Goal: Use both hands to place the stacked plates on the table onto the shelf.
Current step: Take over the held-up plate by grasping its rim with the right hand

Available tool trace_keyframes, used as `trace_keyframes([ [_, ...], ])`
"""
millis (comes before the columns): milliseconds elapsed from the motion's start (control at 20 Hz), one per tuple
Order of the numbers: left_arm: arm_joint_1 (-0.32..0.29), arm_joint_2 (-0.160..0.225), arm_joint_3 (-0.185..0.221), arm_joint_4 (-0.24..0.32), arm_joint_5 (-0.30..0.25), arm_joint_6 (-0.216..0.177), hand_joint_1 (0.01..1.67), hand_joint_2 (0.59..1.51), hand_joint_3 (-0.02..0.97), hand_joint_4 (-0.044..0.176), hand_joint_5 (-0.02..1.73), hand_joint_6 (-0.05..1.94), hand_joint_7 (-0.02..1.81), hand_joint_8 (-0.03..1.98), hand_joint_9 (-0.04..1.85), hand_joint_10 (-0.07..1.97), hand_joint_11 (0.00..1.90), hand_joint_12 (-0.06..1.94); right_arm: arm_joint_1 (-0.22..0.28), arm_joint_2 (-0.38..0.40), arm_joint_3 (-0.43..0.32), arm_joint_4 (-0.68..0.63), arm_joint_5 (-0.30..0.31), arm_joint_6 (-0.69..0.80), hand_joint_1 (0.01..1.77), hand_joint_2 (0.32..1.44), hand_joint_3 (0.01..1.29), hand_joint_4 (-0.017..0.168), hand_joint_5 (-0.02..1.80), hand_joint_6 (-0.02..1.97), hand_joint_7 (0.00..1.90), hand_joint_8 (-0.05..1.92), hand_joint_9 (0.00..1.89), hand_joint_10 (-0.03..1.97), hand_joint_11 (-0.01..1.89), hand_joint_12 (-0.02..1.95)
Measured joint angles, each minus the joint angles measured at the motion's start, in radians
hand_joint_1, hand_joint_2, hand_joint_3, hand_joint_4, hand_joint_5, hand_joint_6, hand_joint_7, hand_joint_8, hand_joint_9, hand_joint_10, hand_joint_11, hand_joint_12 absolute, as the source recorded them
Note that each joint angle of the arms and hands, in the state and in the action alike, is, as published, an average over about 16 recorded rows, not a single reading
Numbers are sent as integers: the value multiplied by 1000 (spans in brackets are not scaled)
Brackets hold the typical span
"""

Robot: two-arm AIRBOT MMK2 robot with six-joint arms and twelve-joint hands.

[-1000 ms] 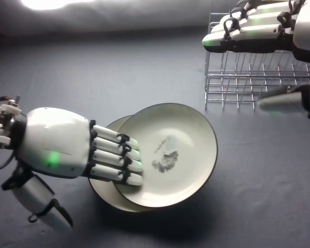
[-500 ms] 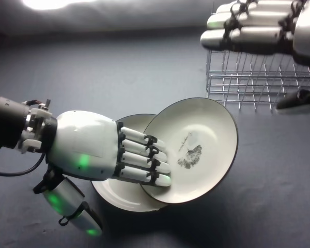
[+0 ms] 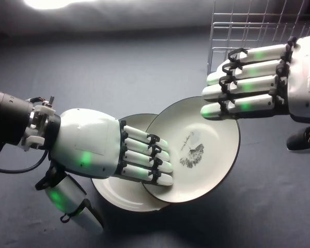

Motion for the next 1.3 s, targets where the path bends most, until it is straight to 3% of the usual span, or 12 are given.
trace_keyframes([
  [650, -7, -8, 26, 1, -15, -11, 18, 1120, 20, -3, 2, -36, -14, -21, 18, 5, 17, 12, -100, -65, 9, -18, -9, 1, 1209, 1011, 14, 4, 207, 10, 154, 6, 142, 24, 13, 627],
  [1300, -12, -12, 34, 2, -17, -13, 17, 1120, 20, -3, 5, -34, -13, -21, 15, 3, 16, 11, -123, -232, 156, -18, -44, -2, 1220, 1032, 14, 3, 267, 10, 213, 6, 197, 24, 10, 763],
])
